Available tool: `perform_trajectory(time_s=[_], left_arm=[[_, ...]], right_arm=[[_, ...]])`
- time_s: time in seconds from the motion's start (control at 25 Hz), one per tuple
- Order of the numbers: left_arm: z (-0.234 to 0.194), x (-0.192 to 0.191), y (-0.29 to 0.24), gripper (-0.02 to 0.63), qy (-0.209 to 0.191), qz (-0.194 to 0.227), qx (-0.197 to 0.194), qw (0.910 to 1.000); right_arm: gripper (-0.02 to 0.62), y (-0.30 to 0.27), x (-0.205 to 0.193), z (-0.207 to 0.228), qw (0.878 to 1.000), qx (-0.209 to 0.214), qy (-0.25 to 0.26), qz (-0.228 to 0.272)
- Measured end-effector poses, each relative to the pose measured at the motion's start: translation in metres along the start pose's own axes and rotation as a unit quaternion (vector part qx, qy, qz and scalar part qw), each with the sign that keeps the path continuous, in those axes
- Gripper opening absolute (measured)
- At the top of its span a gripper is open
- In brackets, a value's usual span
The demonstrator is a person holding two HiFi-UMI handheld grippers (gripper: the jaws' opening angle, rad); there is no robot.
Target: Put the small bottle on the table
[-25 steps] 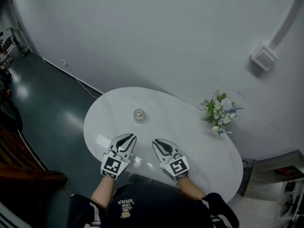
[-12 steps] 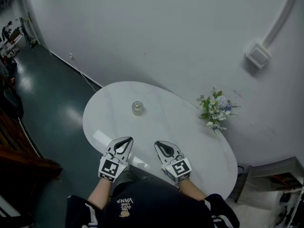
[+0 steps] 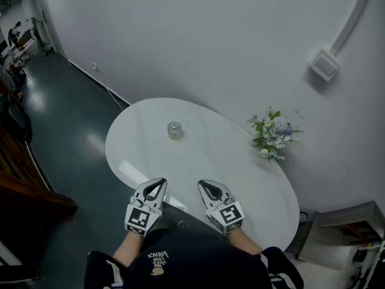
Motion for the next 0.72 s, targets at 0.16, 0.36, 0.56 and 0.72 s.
perform_trajectory(time_s=[0.16, 0.36, 0.56, 0.72], left_arm=[[0.008, -0.002, 0.006, 0.020, 0.002, 0.000, 0.007, 1.0000], [0.013, -0.002, 0.010, 0.020, 0.002, 0.000, 0.014, 0.9999], [0.014, 0.001, 0.009, 0.020, 0.008, 0.012, 0.024, 0.9996], [0.016, -0.003, 0.009, 0.020, 0.007, 0.002, 0.030, 0.9995]], right_arm=[[0.046, 0.005, -0.003, -0.001, 1.000, 0.001, 0.003, 0.002], [0.044, 0.005, -0.004, 0.000, 1.000, 0.002, 0.002, 0.004], [0.044, 0.006, -0.008, 0.002, 1.000, 0.005, -0.010, -0.003], [0.044, 0.006, -0.007, 0.005, 1.000, 0.006, -0.009, -0.002]])
Point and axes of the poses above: the fingertips, and each gripper's own axes: y backward along the fingers, z to its right, x out of its top, the point moved 9 cm from there along y, backward along the fingers, and after that the axes turned 10 degrees about z, right-handed, at the moved point
